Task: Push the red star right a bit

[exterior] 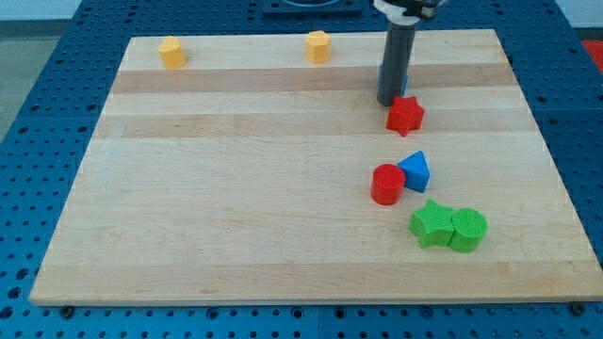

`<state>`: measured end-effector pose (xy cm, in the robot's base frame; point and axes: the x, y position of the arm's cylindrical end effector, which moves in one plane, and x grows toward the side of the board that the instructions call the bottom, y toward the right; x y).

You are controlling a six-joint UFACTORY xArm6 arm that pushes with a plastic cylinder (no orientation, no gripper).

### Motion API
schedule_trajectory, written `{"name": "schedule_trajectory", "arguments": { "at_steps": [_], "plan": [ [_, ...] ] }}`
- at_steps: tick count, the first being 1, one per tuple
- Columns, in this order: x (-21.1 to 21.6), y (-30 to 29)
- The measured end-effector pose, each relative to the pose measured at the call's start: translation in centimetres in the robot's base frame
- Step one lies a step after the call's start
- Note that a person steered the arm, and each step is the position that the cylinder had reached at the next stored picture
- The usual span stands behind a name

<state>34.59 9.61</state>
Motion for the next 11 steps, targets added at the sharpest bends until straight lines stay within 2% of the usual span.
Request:
{"name": "schedule_trajectory", "arguments": {
  "at_steps": [1, 3, 4, 7, 11],
  "plan": [
    [0.6, -3.4],
    [3.8, -5.0],
    [5.0, -4.2],
    [5.0, 2.9],
    [5.0, 8.7]
  ]
}}
